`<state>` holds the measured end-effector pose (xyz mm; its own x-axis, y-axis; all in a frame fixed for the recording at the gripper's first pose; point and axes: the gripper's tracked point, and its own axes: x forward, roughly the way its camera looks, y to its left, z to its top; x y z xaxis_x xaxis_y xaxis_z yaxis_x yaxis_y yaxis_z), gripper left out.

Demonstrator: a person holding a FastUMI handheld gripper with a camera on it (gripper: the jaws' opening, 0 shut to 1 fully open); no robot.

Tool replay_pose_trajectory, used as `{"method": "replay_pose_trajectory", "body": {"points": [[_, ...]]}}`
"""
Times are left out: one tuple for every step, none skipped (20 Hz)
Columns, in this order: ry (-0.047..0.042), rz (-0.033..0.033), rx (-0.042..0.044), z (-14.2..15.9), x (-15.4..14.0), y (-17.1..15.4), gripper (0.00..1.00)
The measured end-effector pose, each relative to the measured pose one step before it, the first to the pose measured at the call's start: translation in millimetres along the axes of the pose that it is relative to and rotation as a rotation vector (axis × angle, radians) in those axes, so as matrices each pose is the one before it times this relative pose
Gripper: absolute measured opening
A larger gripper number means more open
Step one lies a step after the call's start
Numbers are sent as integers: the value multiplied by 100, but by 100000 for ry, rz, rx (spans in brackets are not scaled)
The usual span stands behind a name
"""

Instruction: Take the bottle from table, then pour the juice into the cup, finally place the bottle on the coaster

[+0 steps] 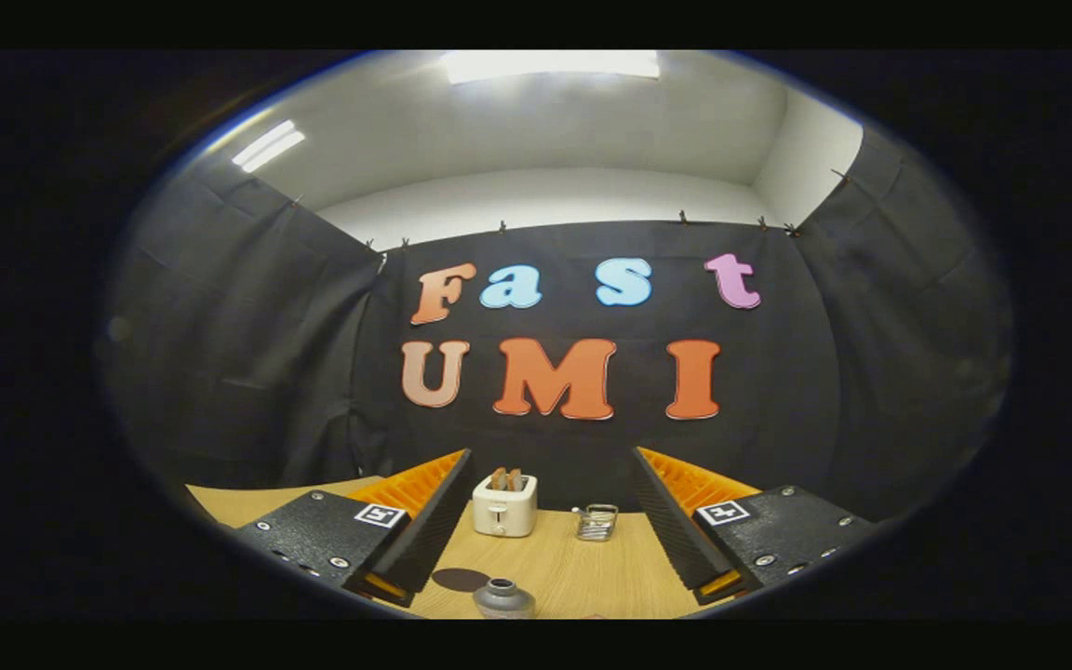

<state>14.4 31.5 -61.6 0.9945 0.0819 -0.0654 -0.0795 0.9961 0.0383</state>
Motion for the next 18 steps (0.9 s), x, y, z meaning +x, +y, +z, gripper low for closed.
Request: {"method": "replay_pose_trajectory", "body": {"points": [[1178,254,-140,-717,-91,131,98],[1124,120,50,-632,-50,86,98],[1034,405,106,-816,-10,159,98],[1178,581,292,-719,-49,216,98],[1536,761,320,-885,-7,233,98],[1815,648,482,-915,7,225,98],[2060,768,408,-1033,-74,273,98],[1916,594,566,-919,-24,172,98],[1364,647,766,-760,34,160,98],[1367,891,695,-850,53,284,98],[1433,717,666,-892,134,145,98],[1382,796,440,-842,66,115,98],[1339,285,238,-760,-28,81,98],[937,119,-150,-675,-25,-62,98],[699,-170,-198,-573,136,13,98],[853,-78,-171,-665,162,21,98],[1029,-66,55,-643,139,-106,98],[1326,-43,136,-722,154,-48,98]]}}
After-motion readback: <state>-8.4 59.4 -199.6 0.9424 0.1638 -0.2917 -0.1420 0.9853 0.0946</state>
